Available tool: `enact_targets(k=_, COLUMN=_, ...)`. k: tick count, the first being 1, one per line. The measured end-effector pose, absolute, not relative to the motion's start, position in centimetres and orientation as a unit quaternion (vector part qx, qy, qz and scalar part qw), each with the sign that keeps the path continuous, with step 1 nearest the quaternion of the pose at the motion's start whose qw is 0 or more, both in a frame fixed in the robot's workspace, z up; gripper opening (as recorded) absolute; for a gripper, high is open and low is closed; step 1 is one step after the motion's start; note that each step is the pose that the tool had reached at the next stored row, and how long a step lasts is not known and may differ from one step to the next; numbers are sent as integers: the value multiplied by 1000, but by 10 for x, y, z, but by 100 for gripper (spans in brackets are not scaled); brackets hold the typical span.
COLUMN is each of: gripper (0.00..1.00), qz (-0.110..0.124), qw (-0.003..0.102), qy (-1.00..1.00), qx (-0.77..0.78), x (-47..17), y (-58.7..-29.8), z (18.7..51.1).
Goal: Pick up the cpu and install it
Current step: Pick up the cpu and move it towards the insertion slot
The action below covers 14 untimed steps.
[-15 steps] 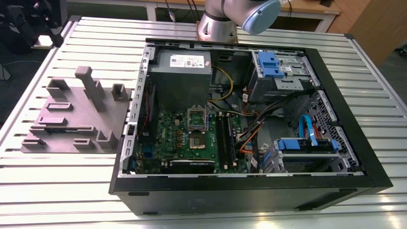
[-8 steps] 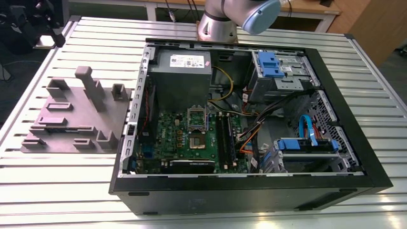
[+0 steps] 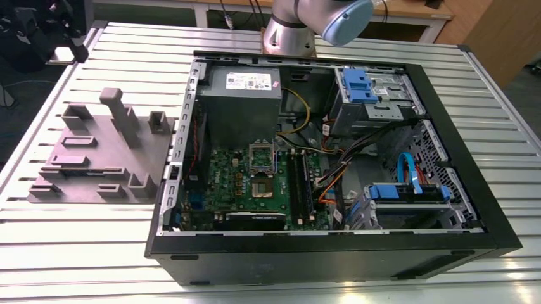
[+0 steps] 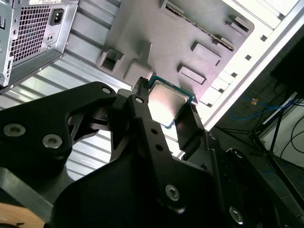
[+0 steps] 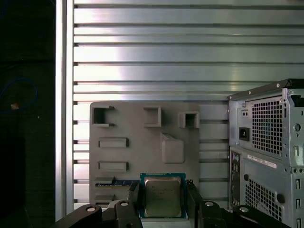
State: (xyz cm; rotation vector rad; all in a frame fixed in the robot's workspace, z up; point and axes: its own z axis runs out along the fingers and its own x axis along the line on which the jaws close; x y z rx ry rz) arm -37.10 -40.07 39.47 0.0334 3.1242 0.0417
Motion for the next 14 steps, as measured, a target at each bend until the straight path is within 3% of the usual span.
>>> enact_targets(k=14, gripper=47, qz=13, qw=8, qy=1000, qx=11, x=-369, y=-401, z=395)
